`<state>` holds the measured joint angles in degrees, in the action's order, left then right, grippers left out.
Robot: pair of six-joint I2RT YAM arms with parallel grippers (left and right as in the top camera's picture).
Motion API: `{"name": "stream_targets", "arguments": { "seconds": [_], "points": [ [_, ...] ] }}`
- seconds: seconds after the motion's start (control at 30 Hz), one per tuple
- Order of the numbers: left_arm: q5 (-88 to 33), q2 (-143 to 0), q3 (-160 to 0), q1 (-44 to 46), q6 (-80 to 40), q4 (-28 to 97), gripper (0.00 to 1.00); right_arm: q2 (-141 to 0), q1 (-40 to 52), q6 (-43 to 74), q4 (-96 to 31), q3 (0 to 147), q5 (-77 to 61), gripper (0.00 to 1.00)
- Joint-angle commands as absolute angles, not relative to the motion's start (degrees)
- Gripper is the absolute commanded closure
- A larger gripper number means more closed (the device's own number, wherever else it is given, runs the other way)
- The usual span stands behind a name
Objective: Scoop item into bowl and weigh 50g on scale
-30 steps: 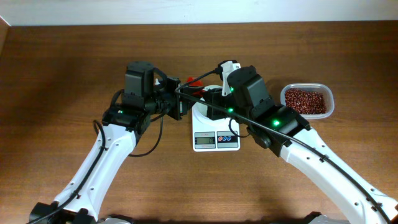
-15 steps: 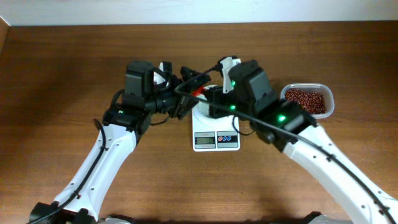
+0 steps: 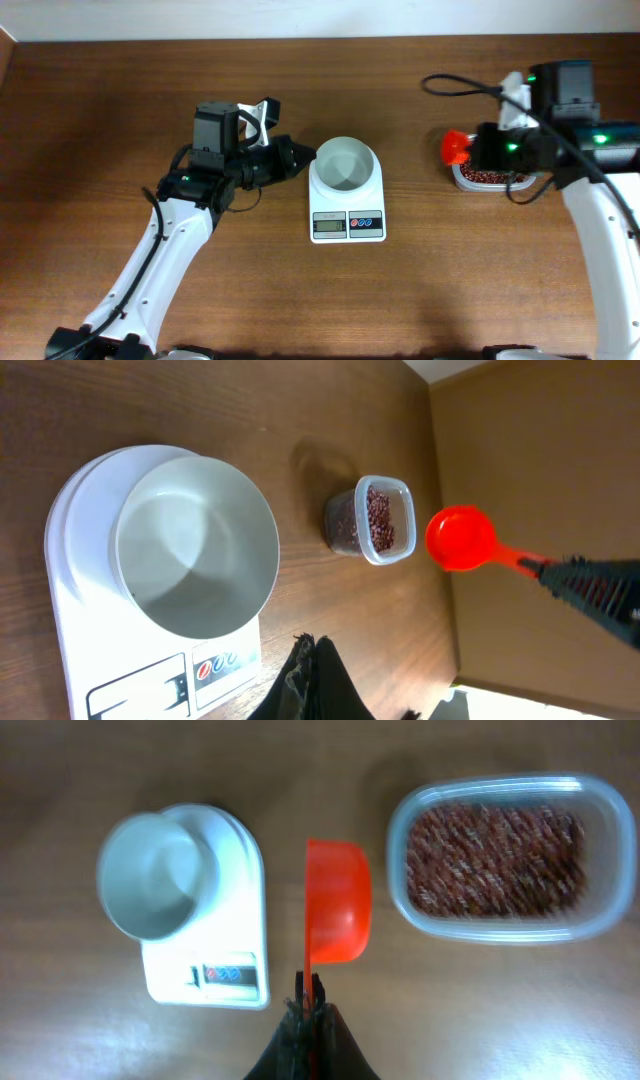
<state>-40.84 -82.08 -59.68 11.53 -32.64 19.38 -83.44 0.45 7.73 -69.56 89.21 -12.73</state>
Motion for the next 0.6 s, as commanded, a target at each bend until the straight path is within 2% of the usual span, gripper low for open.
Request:
{"name": "stream_targets", "arguments": {
  "seconds": [0.0, 0.03, 0.1, 0.13, 0.27, 0.37, 0.57],
  "points": [
    [-39.9, -81.6, -61.8, 13.1, -22.5, 23.1, 1.00, -86.3, -5.6, 2.0, -72.0, 90.1, -12.9, 0.96],
    [-35.8, -81.6, -63.9, 14.3, -19.2, 28.6, 1.00, -87.2, -7.0, 1.3, -72.6, 90.1, -12.9, 0.96],
    [-17.3, -81.6, -71.9, 18.3, -12.0, 47.0, 1.00, -90.4, -10.8, 0.1, -73.7, 90.1, -12.9, 0.96],
    [-13.6, -81.6, -74.3, 19.5, -10.6, 51.4, 1.00, -91.2, -11.5, -0.1, -73.7, 90.1, -12.9, 0.96],
    [-10.7, -81.8, -78.7, 24.3, -3.0, 66.0, 1.00, -95.3, -16.0, -1.5, -71.0, 90.1, -12.8, 0.96],
    [-2.0, -82.7, -78.7, 27.9, -3.0, 68.6, 1.00, -95.5, -17.4, -1.5, -67.7, 90.1, -12.8, 0.96],
    [-0.2, -89.0, -78.7, 34.1, -3.0, 67.8, 1.00, -95.5, -18.4, -5.4, -66.3, 90.1, -12.8, 0.96]
  ]
}}
